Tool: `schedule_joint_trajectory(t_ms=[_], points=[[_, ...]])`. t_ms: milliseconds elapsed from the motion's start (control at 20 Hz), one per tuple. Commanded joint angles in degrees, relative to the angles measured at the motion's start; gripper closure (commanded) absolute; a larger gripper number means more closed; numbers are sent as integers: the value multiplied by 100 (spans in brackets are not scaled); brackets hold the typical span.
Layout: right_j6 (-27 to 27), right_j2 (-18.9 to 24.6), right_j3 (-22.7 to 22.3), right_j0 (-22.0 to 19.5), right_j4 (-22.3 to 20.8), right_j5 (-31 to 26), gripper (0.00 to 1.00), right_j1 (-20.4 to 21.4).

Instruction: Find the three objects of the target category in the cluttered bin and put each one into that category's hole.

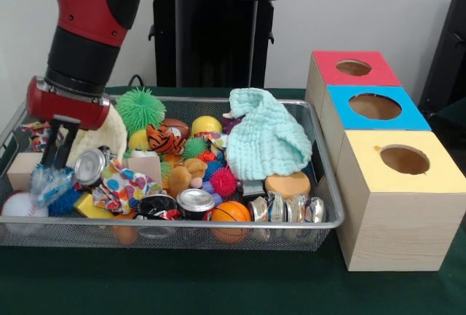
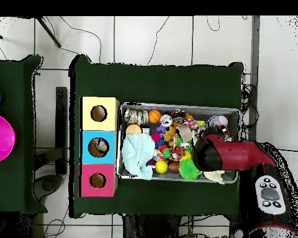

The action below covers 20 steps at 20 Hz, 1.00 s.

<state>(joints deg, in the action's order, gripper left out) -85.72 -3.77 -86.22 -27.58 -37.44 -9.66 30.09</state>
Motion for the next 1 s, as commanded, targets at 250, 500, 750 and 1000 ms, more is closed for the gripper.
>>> schedule_joint_trajectory(t_ms=[250,500,750,1000], points=[[50,733,-892,-130,32,-858,100,257],[-51,763,-1050,-99,103,-918,100,337],[-117,872,-1424,-64,325,-1095,100,700],[-298,746,-993,-5,70,-557,100,214]])
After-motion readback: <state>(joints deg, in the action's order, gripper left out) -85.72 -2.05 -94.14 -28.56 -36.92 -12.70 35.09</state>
